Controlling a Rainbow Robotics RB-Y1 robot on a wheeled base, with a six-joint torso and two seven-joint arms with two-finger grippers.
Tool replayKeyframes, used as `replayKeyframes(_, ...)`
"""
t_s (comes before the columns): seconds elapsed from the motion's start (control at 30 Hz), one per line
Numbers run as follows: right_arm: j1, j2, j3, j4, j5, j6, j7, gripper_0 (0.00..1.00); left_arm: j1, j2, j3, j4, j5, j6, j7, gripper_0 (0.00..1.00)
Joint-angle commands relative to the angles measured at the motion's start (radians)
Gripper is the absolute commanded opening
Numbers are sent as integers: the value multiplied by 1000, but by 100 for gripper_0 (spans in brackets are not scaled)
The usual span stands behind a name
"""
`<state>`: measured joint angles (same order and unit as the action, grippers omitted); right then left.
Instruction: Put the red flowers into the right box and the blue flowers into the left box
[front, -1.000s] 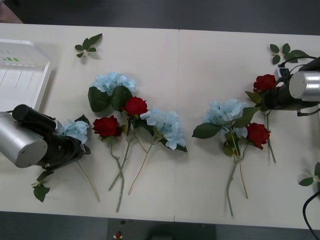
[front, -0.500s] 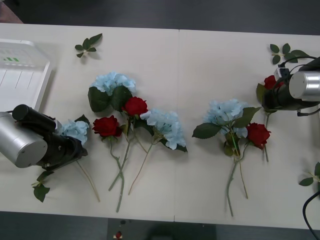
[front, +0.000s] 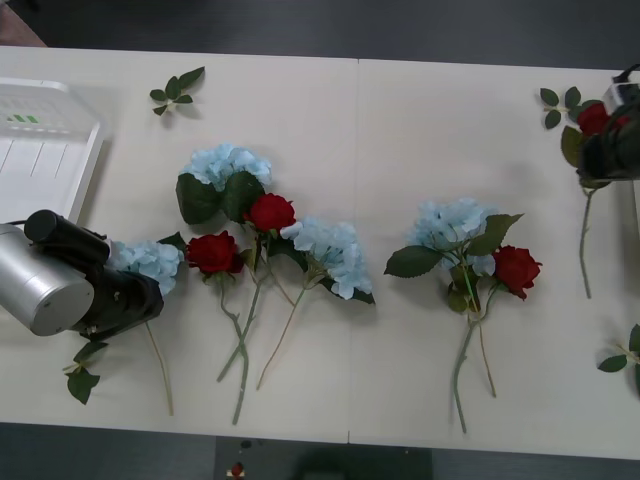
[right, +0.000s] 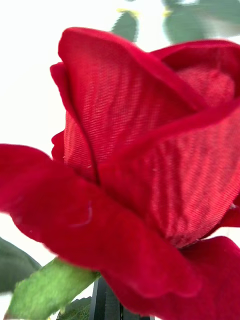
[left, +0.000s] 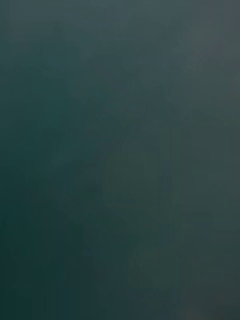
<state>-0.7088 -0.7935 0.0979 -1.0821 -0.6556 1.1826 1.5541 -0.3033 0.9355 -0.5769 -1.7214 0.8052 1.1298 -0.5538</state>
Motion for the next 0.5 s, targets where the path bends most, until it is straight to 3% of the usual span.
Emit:
replayKeyframes(0.03,-55,-85,-139,-12,-1,81,-45,0,-16,8,9,-7,-9,-7,-3,0)
replayKeyframes(0.27,-55,-204,-247,10,30,172,-42,0,-23,105,65,-95,35,-7,-3,0)
replayKeyframes(0.4,-55,-274,-276,71,94,163,-28,0,-23,249,241,-219,126,41,-9,0)
replayKeyframes(0.5,-55,-294,-288,120,128,121,-20,0,-42,282,336,-227,131,77,-23,0)
